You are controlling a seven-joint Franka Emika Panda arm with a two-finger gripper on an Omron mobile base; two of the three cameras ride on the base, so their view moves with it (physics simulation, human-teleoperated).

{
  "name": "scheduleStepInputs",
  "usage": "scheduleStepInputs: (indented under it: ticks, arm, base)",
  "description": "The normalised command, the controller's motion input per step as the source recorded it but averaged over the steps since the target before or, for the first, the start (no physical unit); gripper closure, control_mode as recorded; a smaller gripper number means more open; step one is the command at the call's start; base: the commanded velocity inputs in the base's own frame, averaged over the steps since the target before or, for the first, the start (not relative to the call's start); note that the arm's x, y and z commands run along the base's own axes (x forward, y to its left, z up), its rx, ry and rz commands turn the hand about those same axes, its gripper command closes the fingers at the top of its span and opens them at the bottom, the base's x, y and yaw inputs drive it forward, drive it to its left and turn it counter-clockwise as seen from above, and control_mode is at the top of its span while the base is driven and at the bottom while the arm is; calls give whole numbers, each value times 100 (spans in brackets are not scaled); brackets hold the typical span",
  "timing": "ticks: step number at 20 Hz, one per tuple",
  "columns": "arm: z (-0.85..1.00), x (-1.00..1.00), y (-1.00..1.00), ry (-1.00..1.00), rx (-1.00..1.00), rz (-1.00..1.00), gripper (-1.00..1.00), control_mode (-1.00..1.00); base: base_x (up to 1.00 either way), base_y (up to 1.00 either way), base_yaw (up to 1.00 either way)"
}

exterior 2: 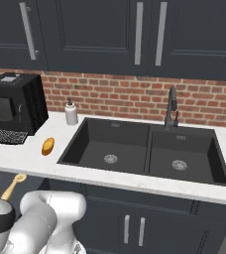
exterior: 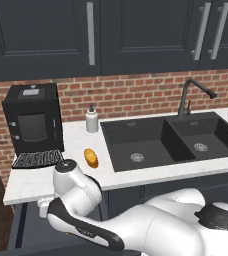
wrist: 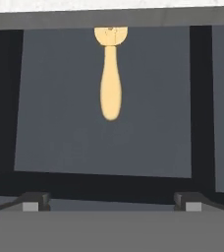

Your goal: Pick the pizza cutter from the drawer and place it on the counter.

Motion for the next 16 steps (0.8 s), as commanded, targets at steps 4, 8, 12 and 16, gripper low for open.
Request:
scheduleStepInputs:
  ticks: [4,8,12,16]
  arm:
    - [-57,0,0,0,0,0,-100,-100]
    - [-52,0,0,0,0,0,-100,-100]
    - [-35,-2,0,5,0,0,-100,-100]
    - [-20,-3,0,11,0,0,-100,-100]
  base:
    - [0,0,0]
    - [0,0,0]
    - [0,0,0]
    - [0,0,0]
